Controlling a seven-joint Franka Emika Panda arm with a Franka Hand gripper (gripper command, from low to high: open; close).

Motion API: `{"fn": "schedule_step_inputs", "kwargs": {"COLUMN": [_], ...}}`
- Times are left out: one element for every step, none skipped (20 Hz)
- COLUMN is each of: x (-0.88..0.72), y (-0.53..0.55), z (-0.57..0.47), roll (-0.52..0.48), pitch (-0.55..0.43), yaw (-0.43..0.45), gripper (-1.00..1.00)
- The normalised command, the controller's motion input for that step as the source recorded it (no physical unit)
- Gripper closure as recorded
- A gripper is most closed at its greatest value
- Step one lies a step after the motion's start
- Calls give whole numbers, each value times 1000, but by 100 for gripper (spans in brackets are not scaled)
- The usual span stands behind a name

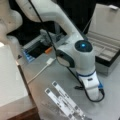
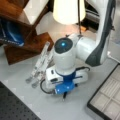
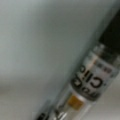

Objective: Turn on the lamps. Open the box. Pick up the pen. Put it in the box.

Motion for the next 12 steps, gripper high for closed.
{"fn": "schedule_step_inputs", "kwargs": {"x": [2, -4, -9, -23, -40, -46, -45, -44, -42, -40, -40, -40], "y": [71, 67, 66, 70, 78, 81, 80, 77, 78, 78, 79, 79], "z": [-227, -230, -233, -233, -231, -233, -235, -237, -240, -240, -235, -232], "roll": [-125, -119, -117, -117, -117, -119, -118, -118, -117, -121, -120, -120], "pitch": [-113, -109, -106, -99, -89, -92, -98, -99, -102, -103, -101, -101], "yaw": [-1, 5, 8, 13, 16, 18, 22, 23, 23, 22, 22, 22], "gripper": [100, 100, 100, 100, 100, 100, 100, 100, 100, 100, 100, 100]}}
